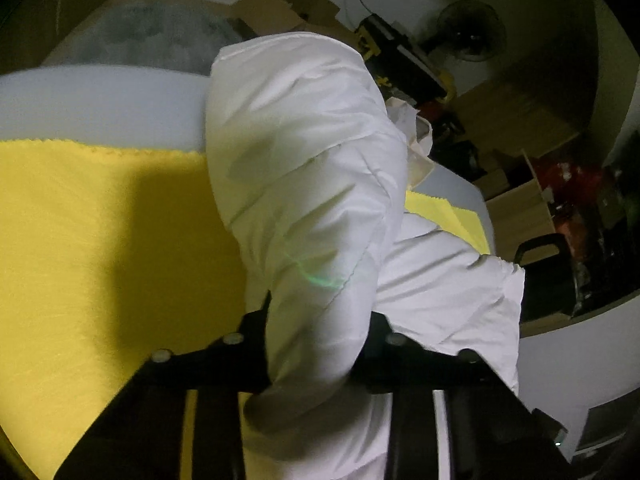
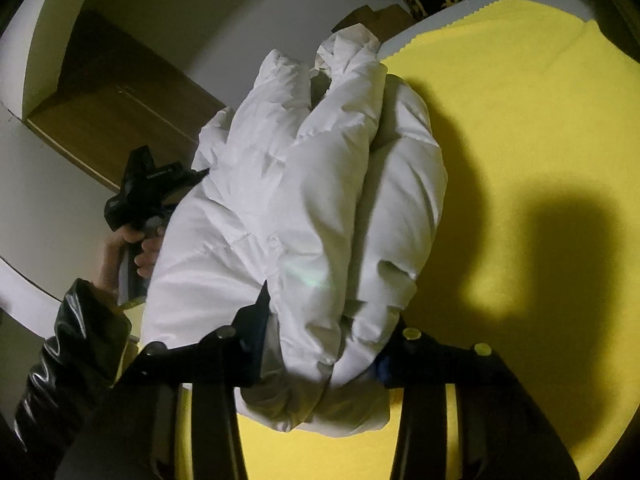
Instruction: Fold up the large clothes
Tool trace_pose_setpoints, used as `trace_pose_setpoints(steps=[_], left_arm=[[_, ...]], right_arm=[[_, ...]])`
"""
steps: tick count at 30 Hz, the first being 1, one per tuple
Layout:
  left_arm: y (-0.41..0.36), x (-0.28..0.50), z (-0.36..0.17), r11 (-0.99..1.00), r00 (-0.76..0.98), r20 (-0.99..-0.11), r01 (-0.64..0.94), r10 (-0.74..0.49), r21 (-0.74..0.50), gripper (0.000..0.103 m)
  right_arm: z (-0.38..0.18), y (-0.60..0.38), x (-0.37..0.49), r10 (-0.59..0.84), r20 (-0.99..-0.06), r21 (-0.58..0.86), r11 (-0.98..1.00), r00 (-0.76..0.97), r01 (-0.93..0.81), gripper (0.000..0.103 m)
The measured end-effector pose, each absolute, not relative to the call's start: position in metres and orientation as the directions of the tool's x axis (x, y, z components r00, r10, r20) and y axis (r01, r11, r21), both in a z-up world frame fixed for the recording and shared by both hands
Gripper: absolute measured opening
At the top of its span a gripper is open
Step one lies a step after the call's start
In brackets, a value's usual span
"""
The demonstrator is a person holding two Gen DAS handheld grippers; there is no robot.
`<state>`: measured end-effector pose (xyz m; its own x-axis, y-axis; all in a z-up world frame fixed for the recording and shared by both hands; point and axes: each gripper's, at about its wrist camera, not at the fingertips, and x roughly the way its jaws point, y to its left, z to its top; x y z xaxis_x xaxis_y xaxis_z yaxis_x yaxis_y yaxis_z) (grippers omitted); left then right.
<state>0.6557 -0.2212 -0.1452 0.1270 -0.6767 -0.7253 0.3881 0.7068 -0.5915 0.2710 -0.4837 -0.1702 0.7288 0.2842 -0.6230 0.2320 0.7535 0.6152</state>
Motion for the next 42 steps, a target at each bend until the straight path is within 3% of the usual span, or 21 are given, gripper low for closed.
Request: trace_pose_setpoints(steps=[5,11,20,24,28,37,41,42], left_arm=[[-0.212,0.644,-0.13,0.713,0.174,-0.714,0.394,-0.678,-0.58,0.017],[-0.188,0.632,-0.094,0.716,0.221,-0.698,0.4,-0.681,-0.572,0.016],[-0.075,0.605,-0.014,0.753,0.352,-0.669,0.381,-0.655,-0.537,0.016],[-0.04,0.579,-0.003,0.778,0.376,-0.685,0.379,-0.624,-0.501,0.017],[-0.031,0.554,-0.017,0.786,0.357,-0.707,0.378,-0.611,-0.488,0.017],[-0.027,0.515,-0.11,0.816,0.263,-0.788,0.351,-0.556,-0.459,0.018],[-0.026,0.516,-0.138,0.816,0.286,-0.778,0.356,-0.56,-0.456,0.037],[-0.024,0.517,-0.138,0.816,0.294,-0.774,0.358,-0.561,-0.455,0.043]], right_arm=[[-0.165,-0.48,0.272,0.298,-0.6,0.638,0.738,0.742,0.22,0.035],[-0.149,-0.475,0.278,0.318,-0.57,0.649,0.74,0.757,0.177,0.032],[-0.096,-0.446,0.299,0.374,-0.508,0.621,0.783,0.776,0.029,0.032],[-0.093,-0.43,0.292,0.405,-0.504,0.613,0.79,0.763,-0.015,0.032],[-0.11,-0.431,0.275,0.417,-0.52,0.597,0.801,0.745,-0.031,0.032],[-0.157,-0.426,0.246,0.438,-0.603,0.599,0.801,0.667,0.016,0.032],[-0.178,-0.436,0.265,0.439,-0.656,0.602,0.795,0.615,0.075,0.055],[-0.177,-0.439,0.269,0.439,-0.657,0.602,0.795,0.613,0.077,0.055]])
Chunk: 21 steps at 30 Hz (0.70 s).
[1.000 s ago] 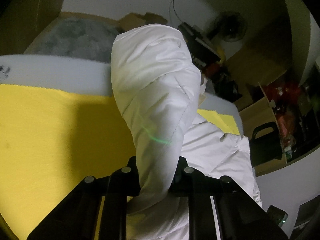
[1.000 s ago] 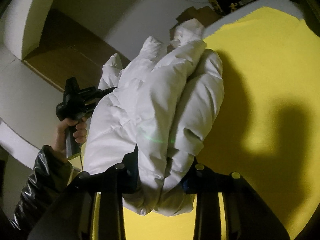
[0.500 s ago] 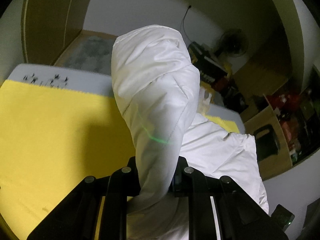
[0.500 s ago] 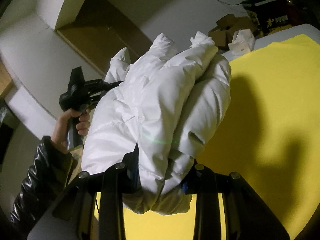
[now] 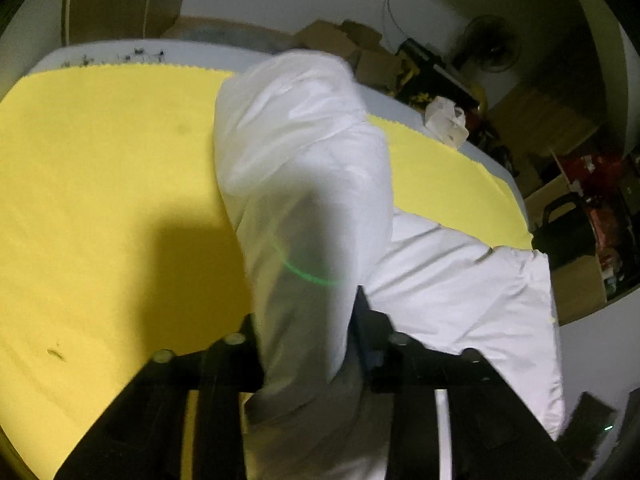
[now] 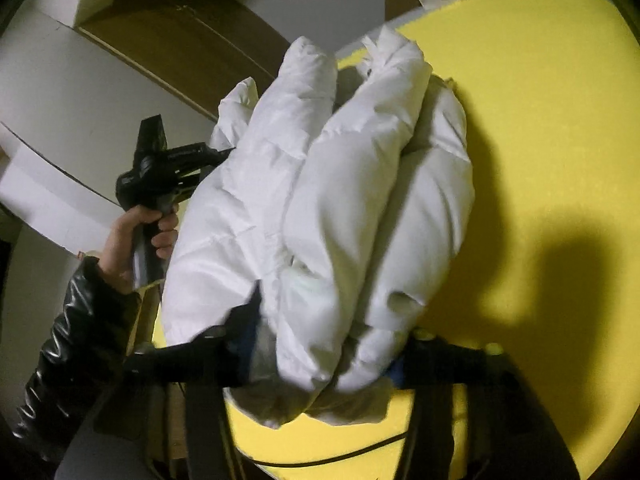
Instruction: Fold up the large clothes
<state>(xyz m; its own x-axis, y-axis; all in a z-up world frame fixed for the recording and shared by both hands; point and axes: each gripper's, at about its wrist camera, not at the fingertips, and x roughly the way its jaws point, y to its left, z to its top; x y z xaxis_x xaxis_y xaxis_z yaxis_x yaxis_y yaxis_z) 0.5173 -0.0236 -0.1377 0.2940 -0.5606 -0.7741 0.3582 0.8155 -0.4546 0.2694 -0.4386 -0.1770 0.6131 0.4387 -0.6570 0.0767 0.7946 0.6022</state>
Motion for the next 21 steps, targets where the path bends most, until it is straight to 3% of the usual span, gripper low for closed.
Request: trace_pose_setpoints(steps=[1,3,4,6,10,15,18,21], left_arm=[[-0.022,0.517,-0.137,0.82,0.297,-0.777,0.349,-0.555,-0.453,0.048],[-0.011,0.51,-0.12,0.851,0.357,-0.78,0.326,-0.514,-0.411,0.078],[-0.005,0.505,-0.112,0.865,0.398,-0.775,0.329,-0.491,-0.379,0.083],[0.011,0.48,-0.076,0.909,0.517,-0.754,0.315,-0.405,-0.273,0.085],[0.041,0.4,-0.014,0.95,0.667,-0.681,0.268,-0.301,-0.158,0.085],[0.057,0.264,0.029,0.973,0.843,-0.493,0.226,-0.214,-0.036,0.085],[0.052,0.203,0.031,0.96,0.868,-0.424,0.278,-0.26,-0.022,0.085],[0.041,0.153,0.022,0.959,0.887,-0.381,0.284,-0.26,0.009,0.085]], right_arm=[[-0.173,-0.44,0.272,0.432,-0.66,0.592,0.802,0.614,0.072,0.056],[-0.147,-0.442,0.272,0.36,-0.682,0.506,0.861,0.637,0.055,0.064],[-0.134,-0.44,0.265,0.322,-0.685,0.467,0.882,0.653,0.055,0.068],[-0.097,-0.444,0.256,0.183,-0.671,0.325,0.944,0.718,0.063,0.089],[-0.018,-0.432,0.206,0.02,-0.567,0.125,0.99,0.824,0.062,0.101],[0.029,-0.39,0.132,0.0,-0.346,0.02,1.0,0.938,0.007,0.103],[0.019,-0.359,0.099,-0.068,-0.183,-0.037,0.997,0.981,0.062,0.103],[0.0,-0.332,0.09,-0.075,-0.132,-0.062,0.996,0.988,0.067,0.103]])
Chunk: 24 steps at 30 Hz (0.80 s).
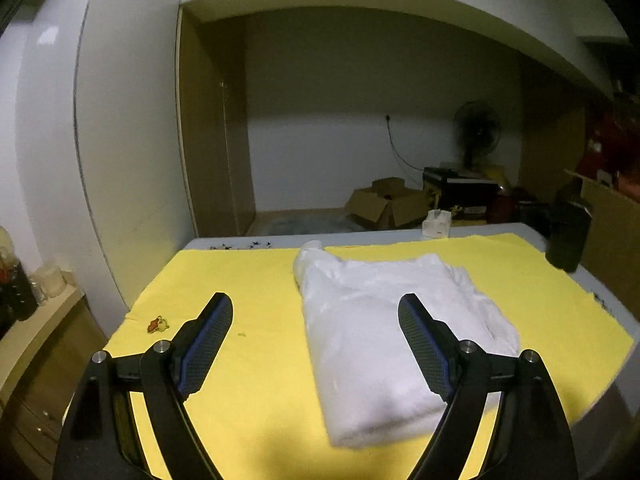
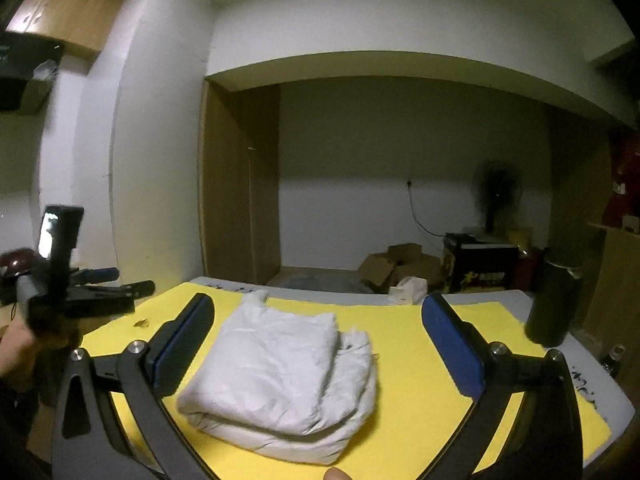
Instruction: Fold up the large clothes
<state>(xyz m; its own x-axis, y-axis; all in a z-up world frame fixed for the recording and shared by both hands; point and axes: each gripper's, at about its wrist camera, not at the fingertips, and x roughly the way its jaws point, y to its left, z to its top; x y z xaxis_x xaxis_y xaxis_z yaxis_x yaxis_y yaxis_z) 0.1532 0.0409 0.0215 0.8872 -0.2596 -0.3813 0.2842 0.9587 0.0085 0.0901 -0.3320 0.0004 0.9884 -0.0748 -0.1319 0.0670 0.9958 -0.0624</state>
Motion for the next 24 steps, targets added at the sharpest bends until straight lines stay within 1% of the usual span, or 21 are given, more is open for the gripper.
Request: trace_pose_setpoints(steps=[3,5,7,8,9,11,13,15,18,24], left_arm=[[0.036,0.122,0.007,0.969,0.898,-0.373,0.246,-0.233,-0.014,0.085],[0.034,0.113,-0.011,0.976,0.881,-0.421,0.211,-0.216,-0.059,0.085],[0.04,0.107,-0.028,0.981,0.861,-0.469,0.178,-0.195,-0.082,0.085],[0.037,0.104,-0.037,0.986,0.847,-0.505,0.144,-0.166,-0.082,0.085],[0.036,0.102,-0.042,0.989,0.84,-0.522,0.125,-0.147,-0.077,0.085],[0.032,0.098,-0.051,0.991,0.829,-0.544,0.125,-0.129,-0.045,0.085],[0.024,0.093,-0.053,0.99,0.827,-0.549,0.141,-0.122,-0.007,0.085],[0.023,0.088,-0.053,0.989,0.828,-0.547,0.149,-0.123,0.003,0.085],[0.029,0.086,-0.053,0.993,0.835,-0.542,0.12,-0.098,0.005,0.085],[0.032,0.091,-0.055,0.995,0.826,-0.557,0.099,-0.085,-0.004,0.085]], right_arm=[[-0.025,-0.318,0.086,-0.045,-0.18,-0.011,0.999,0.983,0.043,0.103],[-0.038,-0.308,0.081,-0.059,-0.212,-0.013,0.998,0.975,0.057,0.103],[-0.049,-0.298,0.072,-0.103,-0.241,-0.044,0.994,0.965,0.095,0.103],[-0.053,-0.292,0.068,-0.136,-0.264,-0.063,0.99,0.955,0.123,0.103],[-0.055,-0.288,0.067,-0.14,-0.29,-0.067,0.99,0.947,0.126,0.103],[-0.061,-0.285,0.067,-0.09,-0.343,-0.034,0.996,0.935,0.084,0.103],[-0.062,-0.286,0.068,-0.072,-0.38,-0.02,0.997,0.922,0.07,0.103],[-0.066,-0.286,0.065,-0.087,-0.388,-0.029,0.996,0.917,0.082,0.103],[-0.066,-0.286,0.063,-0.092,-0.393,-0.035,0.996,0.915,0.086,0.103],[-0.067,-0.282,0.058,-0.089,-0.423,-0.037,0.996,0.902,0.081,0.103]])
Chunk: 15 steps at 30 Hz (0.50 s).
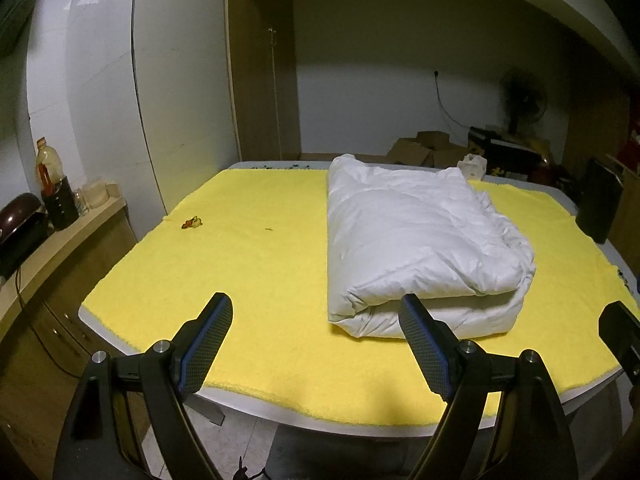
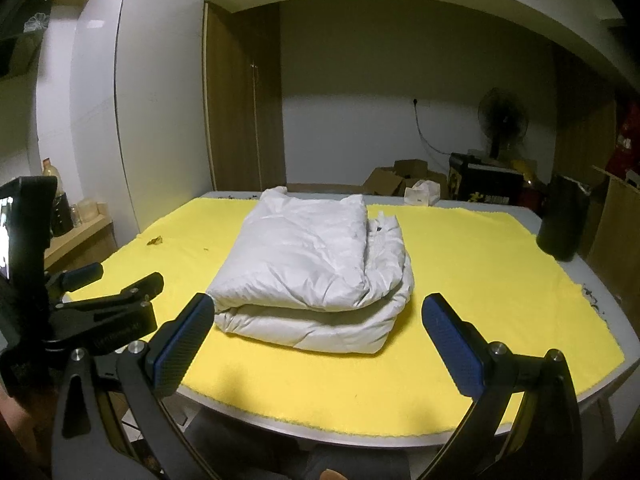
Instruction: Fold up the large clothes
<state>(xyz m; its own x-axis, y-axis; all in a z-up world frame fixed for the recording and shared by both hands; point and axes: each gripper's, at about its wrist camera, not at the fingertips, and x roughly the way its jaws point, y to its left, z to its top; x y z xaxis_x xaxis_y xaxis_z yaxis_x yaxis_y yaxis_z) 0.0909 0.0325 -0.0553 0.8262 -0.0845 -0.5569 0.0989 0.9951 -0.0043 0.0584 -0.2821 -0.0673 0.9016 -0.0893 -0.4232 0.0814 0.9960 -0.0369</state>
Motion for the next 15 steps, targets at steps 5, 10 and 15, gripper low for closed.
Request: trace_pose_setpoints(steps=[5,10,15], left_arm=[[0.033,0.091,-0.0554,0.995,0.824,-0.56,0.098,-0.083,-0.003,0.085],[0.0338,0.0908,-0.0558,0.996,0.827,-0.557,0.093,-0.081,-0.006,0.085],[0.0333,0.0903,-0.0559,0.995,0.825,-0.559,0.096,-0.082,-0.004,0.085]], right_arm=[[-0.0702,-0.2805,0.0594,-0.087,-0.437,-0.037,0.996,0.895,0.079,0.103],[-0.071,-0.282,0.0592,-0.092,-0.441,-0.035,0.996,0.893,0.085,0.103],[-0.0703,-0.2819,0.0579,-0.091,-0.444,-0.033,0.996,0.892,0.085,0.103]])
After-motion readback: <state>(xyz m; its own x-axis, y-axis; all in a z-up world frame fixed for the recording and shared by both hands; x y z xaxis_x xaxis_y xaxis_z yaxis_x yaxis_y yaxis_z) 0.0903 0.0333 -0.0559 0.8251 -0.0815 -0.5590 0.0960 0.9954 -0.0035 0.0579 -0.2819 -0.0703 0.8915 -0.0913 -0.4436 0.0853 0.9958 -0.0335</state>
